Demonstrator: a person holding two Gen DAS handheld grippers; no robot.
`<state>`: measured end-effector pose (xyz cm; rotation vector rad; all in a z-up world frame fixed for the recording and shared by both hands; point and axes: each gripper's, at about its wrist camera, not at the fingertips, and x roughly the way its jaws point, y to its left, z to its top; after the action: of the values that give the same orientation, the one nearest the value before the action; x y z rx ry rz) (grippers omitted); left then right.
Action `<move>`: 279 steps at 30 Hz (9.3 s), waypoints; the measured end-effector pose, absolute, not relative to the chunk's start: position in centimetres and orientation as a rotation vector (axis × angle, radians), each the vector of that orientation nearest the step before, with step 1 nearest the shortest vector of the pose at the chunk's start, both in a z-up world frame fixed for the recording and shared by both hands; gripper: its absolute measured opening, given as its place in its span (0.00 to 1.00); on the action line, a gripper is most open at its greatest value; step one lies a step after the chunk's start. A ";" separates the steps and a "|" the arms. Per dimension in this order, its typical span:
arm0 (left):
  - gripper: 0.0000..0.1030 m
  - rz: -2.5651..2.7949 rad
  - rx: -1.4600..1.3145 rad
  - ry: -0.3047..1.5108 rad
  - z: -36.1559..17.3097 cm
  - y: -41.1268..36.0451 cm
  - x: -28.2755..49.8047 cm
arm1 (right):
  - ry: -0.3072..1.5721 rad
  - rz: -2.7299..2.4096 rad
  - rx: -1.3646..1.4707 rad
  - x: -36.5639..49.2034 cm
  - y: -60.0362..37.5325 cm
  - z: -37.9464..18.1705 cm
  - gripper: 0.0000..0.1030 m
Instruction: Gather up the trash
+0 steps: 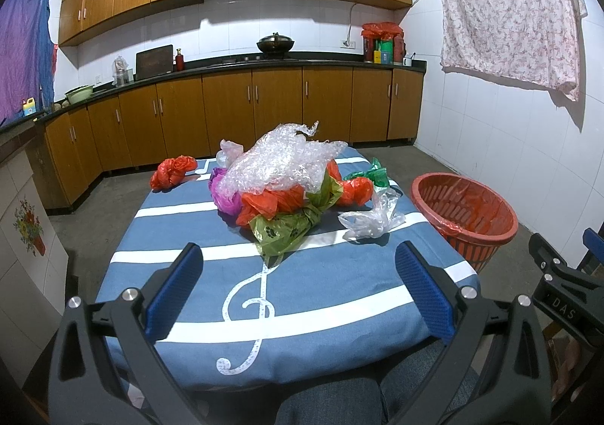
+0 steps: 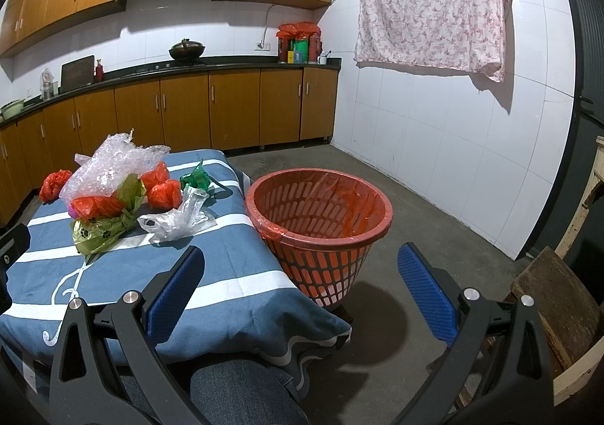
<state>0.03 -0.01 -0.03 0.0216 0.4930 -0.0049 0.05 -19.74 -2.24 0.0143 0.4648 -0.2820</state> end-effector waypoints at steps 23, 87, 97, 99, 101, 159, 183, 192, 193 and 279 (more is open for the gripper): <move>0.96 0.050 -0.047 0.498 0.2 2.4 4.6 | 0.484 -0.282 0.020 1.2 -20.5 -3.0 0.98; 0.09 0.204 -0.166 0.480 3.6 16.4 10.5 | 0.665 0.152 0.137 21.8 -5.6 -1.9 0.70; 0.09 0.226 -0.192 0.509 2.1 18.2 10.3 | 0.736 0.191 0.090 22.5 -4.3 -4.0 0.17; 0.09 0.222 -0.193 0.511 2.0 18.1 10.4 | 0.715 0.192 0.063 22.1 -4.1 -3.7 0.11; 0.09 0.219 -0.191 0.511 1.9 18.0 10.3 | 0.689 0.201 0.043 21.8 -4.1 -3.2 0.08; 0.09 -0.498 -0.112 0.616 0.8 -17.2 23.9 | 0.544 -0.276 0.068 19.4 -33.5 -0.8 0.05; 0.61 -0.434 -0.107 0.661 -2.1 -16.0 25.3 | 0.600 -0.305 0.107 18.2 -35.5 -3.8 0.66; 0.64 -0.408 -0.127 0.637 -1.1 -14.3 24.4 | 0.578 -0.291 0.080 17.0 -34.1 -2.8 0.66; 0.64 -0.402 -0.118 0.625 -0.8 -13.9 24.1 | 0.573 -0.288 0.066 16.9 -33.8 -2.7 0.66; 0.06 0.049 -0.158 0.751 -6.3 8.4 25.1 | 0.739 0.072 0.008 18.8 -15.6 -6.9 0.12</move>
<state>25.14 8.42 -6.26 -0.1580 0.7510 0.0488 18.76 -15.58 -6.90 0.0078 0.7391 0.0719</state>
